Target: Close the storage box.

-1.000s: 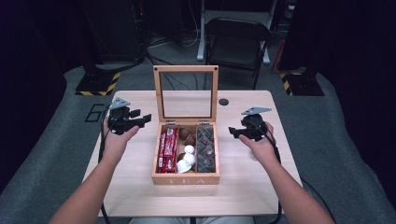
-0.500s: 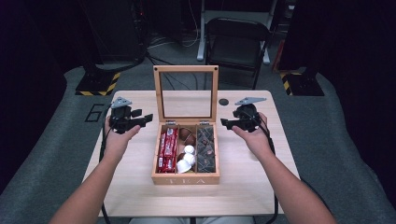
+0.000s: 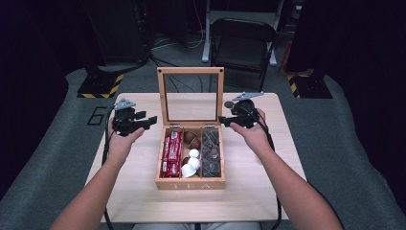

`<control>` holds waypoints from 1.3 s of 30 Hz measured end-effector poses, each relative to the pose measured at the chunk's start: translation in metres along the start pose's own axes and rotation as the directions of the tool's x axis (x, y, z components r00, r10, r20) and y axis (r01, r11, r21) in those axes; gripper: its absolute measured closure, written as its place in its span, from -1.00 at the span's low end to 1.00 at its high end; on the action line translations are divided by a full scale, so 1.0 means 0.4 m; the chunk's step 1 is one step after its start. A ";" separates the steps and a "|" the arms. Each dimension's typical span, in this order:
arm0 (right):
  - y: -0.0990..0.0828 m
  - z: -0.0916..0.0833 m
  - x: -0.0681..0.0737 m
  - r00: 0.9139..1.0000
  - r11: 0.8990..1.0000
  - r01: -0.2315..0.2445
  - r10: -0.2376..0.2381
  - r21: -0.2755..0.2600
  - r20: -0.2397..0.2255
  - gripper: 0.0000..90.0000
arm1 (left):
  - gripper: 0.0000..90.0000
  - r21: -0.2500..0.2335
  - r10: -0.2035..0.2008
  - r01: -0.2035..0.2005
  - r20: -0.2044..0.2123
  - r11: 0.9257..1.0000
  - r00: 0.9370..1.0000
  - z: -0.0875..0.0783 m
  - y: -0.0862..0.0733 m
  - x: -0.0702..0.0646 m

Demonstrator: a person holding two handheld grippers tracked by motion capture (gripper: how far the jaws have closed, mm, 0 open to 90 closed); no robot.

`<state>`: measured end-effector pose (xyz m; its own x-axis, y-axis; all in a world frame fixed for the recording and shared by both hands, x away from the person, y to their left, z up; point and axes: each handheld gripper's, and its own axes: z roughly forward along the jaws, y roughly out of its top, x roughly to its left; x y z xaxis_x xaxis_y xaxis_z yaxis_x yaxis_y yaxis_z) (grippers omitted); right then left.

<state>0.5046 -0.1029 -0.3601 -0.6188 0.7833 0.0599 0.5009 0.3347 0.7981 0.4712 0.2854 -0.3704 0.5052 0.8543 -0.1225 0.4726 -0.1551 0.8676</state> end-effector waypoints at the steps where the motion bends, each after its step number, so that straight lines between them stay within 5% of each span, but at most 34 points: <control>1: 0.005 0.003 0.000 1.000 1.000 0.008 -0.008 -0.001 -0.002 -0.21 | -0.06 0.001 0.000 0.000 -0.001 1.000 1.000 0.000 0.000 0.000; 17: 0.037 0.046 -0.017 1.000 1.000 0.000 0.000 -0.003 0.006 -0.23 | -0.06 0.009 0.002 -0.002 0.007 1.000 1.000 0.007 -0.001 -0.003; 39: 0.024 0.134 -0.066 0.999 0.999 -0.028 0.027 0.031 0.036 -0.23 | -0.06 0.010 -0.001 0.001 0.020 1.000 1.000 0.016 -0.001 -0.007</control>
<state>0.5580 -0.0921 -0.3861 -0.5831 0.8102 0.0600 0.5368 0.3288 0.7770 0.4743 0.2801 -0.3736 0.5188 0.8445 -0.1331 0.4801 -0.1590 0.8627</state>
